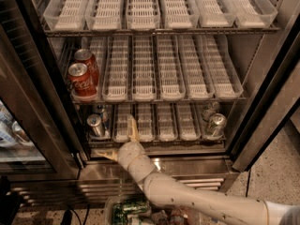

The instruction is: Pick redbull can from bottom shelf of fridge

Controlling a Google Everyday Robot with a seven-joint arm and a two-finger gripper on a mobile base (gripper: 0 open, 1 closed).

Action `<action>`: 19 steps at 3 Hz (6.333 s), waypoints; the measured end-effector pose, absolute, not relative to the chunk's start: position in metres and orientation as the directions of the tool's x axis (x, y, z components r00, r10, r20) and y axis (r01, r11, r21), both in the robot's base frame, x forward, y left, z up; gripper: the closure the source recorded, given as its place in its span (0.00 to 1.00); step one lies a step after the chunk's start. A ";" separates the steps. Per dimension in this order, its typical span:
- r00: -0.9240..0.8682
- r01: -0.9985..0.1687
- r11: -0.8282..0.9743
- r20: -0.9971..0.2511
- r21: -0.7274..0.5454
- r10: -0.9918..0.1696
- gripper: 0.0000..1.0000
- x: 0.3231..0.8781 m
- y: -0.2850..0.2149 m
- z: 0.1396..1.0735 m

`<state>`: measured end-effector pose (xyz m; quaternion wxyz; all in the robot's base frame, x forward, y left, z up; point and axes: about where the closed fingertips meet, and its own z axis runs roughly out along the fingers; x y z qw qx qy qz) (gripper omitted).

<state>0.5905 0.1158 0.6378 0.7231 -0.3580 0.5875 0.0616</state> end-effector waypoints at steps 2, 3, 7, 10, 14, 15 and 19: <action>0.279 -0.531 0.762 -0.926 -0.370 -0.256 0.00 0.583 0.132 0.630; 0.223 -0.561 0.794 -0.966 -0.234 -0.127 0.00 0.571 0.159 0.622; 0.215 -0.511 0.845 -0.975 -0.159 -0.053 0.00 0.581 0.172 0.615; 0.237 -0.468 0.866 -0.969 -0.176 -0.069 0.55 0.594 0.168 0.614; 0.252 -0.435 0.889 -0.967 -0.143 -0.032 0.43 0.595 0.183 0.615; 0.259 -0.424 0.896 -0.966 -0.134 -0.022 0.41 0.597 0.187 0.616; 0.280 -0.324 0.931 -0.957 -0.171 -0.078 0.39 0.628 0.178 0.605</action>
Offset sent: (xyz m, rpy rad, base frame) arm -0.0188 0.0399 -0.0226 0.2061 0.0774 0.0284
